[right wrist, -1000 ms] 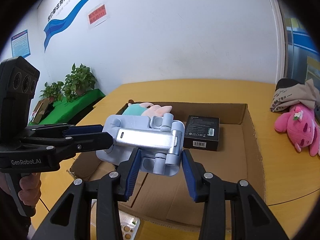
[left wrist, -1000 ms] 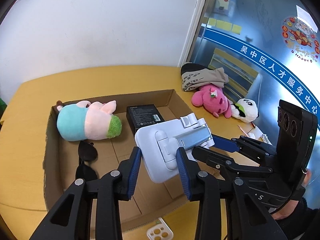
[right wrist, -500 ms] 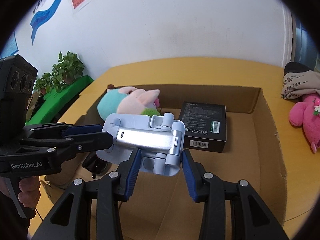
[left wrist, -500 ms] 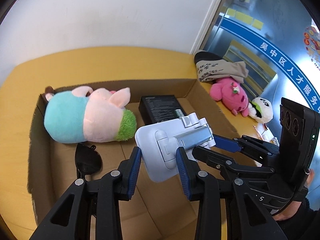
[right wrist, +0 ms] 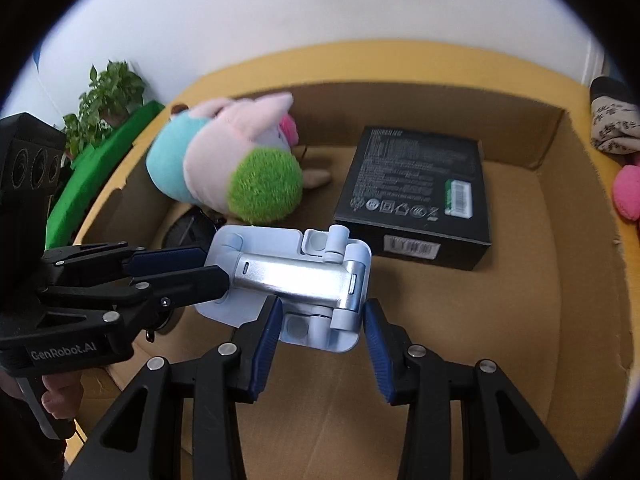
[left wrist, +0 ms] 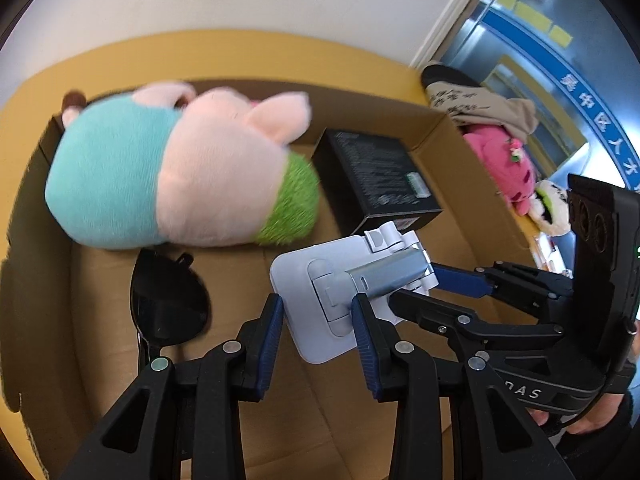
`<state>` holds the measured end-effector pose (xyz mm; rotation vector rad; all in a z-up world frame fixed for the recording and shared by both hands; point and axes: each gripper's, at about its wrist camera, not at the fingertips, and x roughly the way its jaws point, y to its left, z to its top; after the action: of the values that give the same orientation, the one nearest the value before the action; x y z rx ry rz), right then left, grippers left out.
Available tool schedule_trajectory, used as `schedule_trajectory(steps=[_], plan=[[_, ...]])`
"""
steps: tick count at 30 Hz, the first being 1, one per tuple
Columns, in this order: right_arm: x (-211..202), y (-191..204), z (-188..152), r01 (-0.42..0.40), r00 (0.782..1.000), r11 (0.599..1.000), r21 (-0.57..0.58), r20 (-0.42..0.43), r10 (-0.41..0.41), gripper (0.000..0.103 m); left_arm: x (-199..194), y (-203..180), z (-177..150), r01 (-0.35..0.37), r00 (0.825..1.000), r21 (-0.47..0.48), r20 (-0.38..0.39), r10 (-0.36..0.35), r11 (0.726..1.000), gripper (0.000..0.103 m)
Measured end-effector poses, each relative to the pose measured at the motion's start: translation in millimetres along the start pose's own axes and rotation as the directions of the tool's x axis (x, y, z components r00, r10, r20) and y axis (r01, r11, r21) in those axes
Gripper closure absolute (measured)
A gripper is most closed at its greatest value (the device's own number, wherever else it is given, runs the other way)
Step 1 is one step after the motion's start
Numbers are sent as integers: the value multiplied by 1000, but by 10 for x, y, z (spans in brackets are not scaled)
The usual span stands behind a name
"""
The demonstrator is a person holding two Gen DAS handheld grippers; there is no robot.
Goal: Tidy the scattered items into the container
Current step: 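Lift the white phone stand with the left gripper and carry it over the cardboard box, then lower the phone stand into the cardboard box and open the left gripper, then withdraw the left gripper and move it toward the clear phone case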
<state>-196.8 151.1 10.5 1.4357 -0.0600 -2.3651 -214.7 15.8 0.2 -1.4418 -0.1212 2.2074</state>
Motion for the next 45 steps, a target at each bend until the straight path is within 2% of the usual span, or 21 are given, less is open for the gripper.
schedule_trajectory(steps=[1, 2, 3, 4, 6, 7, 10, 12, 13, 14, 15, 16, 17, 18, 19, 20, 24, 27, 29, 33, 45], plan=[[30, 9, 11, -12, 1000, 1000, 0, -13, 12, 66, 53, 12, -4, 17, 1000, -7, -23, -17, 1000, 99], [62, 27, 29, -35, 999, 999, 3, -30, 36, 81, 91, 8, -3, 54, 998, -12, -35, -55, 998, 100], [94, 71, 51, -79, 996, 997, -3, -45, 79, 86, 140, -20, -1, 82, 995, -9, -55, -82, 997, 101], [141, 126, 65, -101, 992, 995, -17, -72, 99, 95, 185, -49, -4, 73, 995, -4, -70, -73, 997, 102], [251, 219, 68, -75, 991, 995, -63, -112, 68, 100, 211, -62, -8, 30, 997, -13, -71, -31, 999, 103], [264, 213, 59, -68, 992, 996, -65, -108, 61, 97, 184, -62, -11, 19, 998, -9, -57, -19, 1000, 103], [264, 109, 16, -86, 991, 996, -17, -100, 84, 96, 136, -19, -63, -32, 999, -9, -40, 32, 999, 103], [209, 37, -12, -75, 994, 997, 11, -75, 76, 92, 106, 7, -128, -47, 998, -10, -36, 46, 999, 102], [163, 25, -21, -73, 996, 997, 14, -58, 74, 82, 67, 16, -154, -57, 998, -11, -25, 56, 998, 102], [88, 27, -41, -69, 997, 998, 10, -34, 69, 64, -1, 26, -186, -60, 998, -18, -6, 60, 998, 100], [-16, 39, -74, -52, 999, 999, 2, -3, 52, 55, -90, 34, -221, -59, 998, -27, 19, 60, 998, 97], [-100, 48, -102, -37, 999, 999, 0, 22, 37, 39, -200, 38, -232, -60, 997, -32, 47, 62, 998, 88], [-177, 53, -121, -30, 999, 1000, -1, 42, 30, 30, -336, 33, -260, -68, 994, -35, 86, 70, 997, 68], [-275, 72, -169, -26, 997, 1000, -5, 68, 27, 28, -461, 24, -283, -81, 988, -41, 126, 86, 996, 56], [-371, 91, -220, -26, 996, 1000, -11, 90, 27, 28, -634, 6, -331, -103, 977, -51, 183, 110, 993, 34], [-483, 118, -294, -22, 993, 1000, -14, 118, 24, 27, -812, -26, -386, -123, 961, -60, 241, 134, 991, 19], [-873, 279, -490, 33, 973, 999, -42, 230, -22, 26, -1480, -249, -675, -242, 866, -79, 432, 251, 967, 9], [-1128, 424, -661, 94, 952, 994, -63, 297, -72, 26, -1782, -392, -960, -321, 801, -83, 508, 317, 943, 0], [-1257, 472, -734, 116, 942, 991, -69, 325, -88, 26, -1882, -465, -1122, -350, 776, -87, 530, 341, 933, 0], [-1412, 625, -825, 149, 925, 985, -85, 363, -109, 26, -1960, -549, -1354, -376, 758, -110, 534, 374, 920, 0], [-1776, 701, -1118, 176, 904, 981, -82, 407, -129, 26, -2087, -856, -1628, -350, 767, -75, 549, 332, 934, 0]])
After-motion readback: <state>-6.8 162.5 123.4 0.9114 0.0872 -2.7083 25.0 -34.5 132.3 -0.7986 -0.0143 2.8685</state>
